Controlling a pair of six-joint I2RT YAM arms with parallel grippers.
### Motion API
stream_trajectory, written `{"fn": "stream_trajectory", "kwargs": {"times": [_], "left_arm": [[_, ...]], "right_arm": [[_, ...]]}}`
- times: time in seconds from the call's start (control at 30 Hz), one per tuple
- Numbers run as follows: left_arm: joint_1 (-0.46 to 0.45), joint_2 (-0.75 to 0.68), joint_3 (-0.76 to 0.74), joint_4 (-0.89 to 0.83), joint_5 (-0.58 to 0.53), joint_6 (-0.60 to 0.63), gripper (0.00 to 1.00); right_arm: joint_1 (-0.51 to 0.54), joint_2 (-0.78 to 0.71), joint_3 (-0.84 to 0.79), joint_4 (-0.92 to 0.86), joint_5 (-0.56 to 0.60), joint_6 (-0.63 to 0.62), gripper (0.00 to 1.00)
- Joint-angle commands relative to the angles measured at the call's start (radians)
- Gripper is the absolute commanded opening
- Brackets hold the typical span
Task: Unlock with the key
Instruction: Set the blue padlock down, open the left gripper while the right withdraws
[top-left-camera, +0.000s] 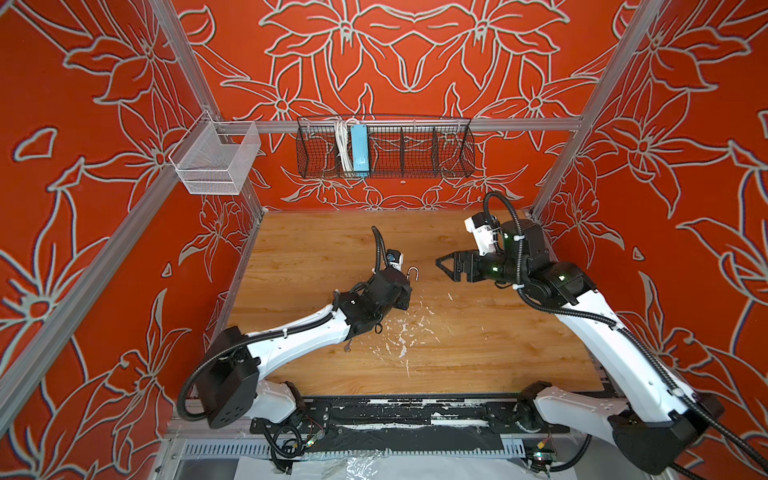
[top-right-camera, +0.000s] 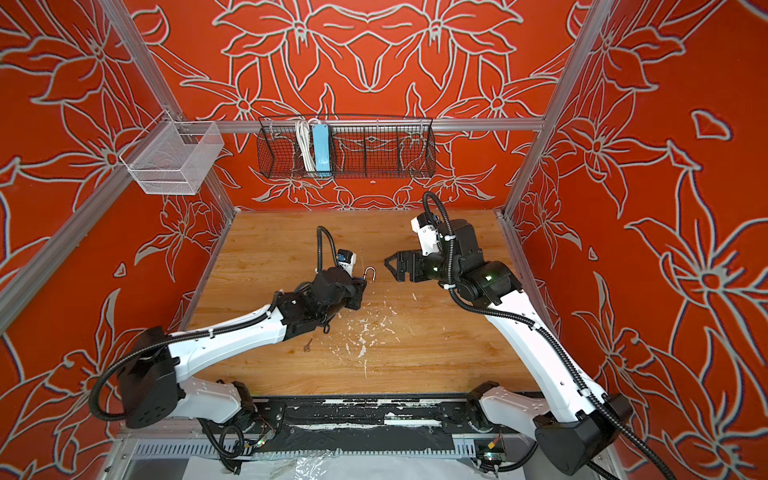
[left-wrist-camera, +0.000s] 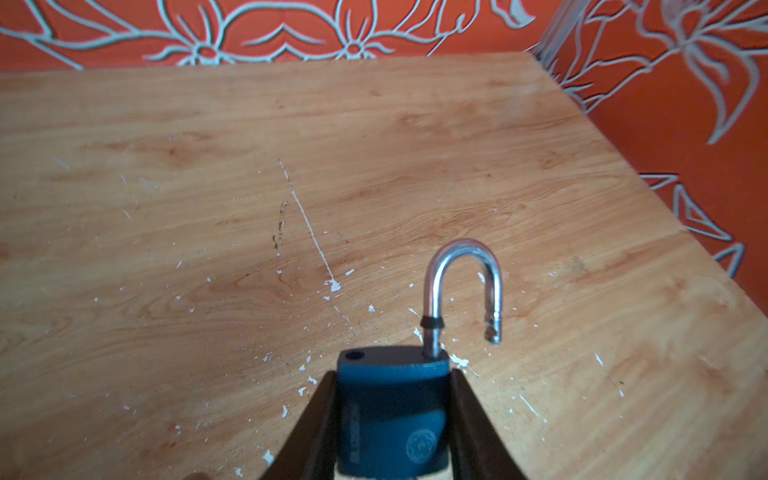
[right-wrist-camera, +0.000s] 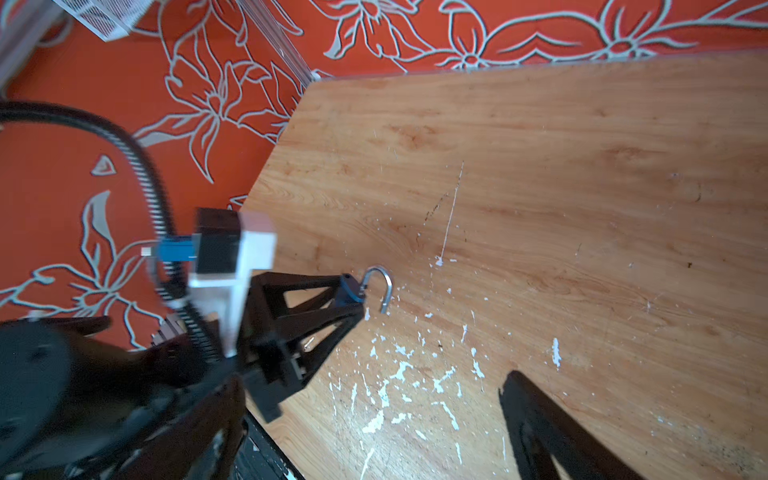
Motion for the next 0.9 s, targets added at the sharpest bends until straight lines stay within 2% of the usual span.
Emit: {"fn": "stream_trajectory", "kwargs": {"times": [0.0,0.23,0.47,0.67,0.83,0.87], "left_arm": [[0.028,0.099,0.1,-0.1,0.009,-0.108,0.0],[0.077,0.377,0.336,-0.289,0.034,-0.265,0.0],[0.098,0.569,0.502,-0.459,0.03,-0.359,0.0],[0.105,0.663,0.607,-0.575,0.032,-0.381,0.0],[0.106,0.695,0.62,-0.578,0.06,-0.383,0.0],[0.107,0.7,0.626,-0.581,0.07,-0.382,0.05]], "right_arm": [[-0.007,-0.01,0.053,0.04,-0.009,0.055,0.97],[-0.009,0.009,0.085,0.086,-0.082,0.133,0.97],[-0.009,0.025,0.088,0.144,-0.133,0.193,0.97],[-0.009,0.038,0.1,0.16,-0.145,0.204,0.97],[-0.009,0.045,0.094,0.177,-0.139,0.217,0.97],[-0.009,0.05,0.091,0.191,-0.152,0.224,0.97]]}}
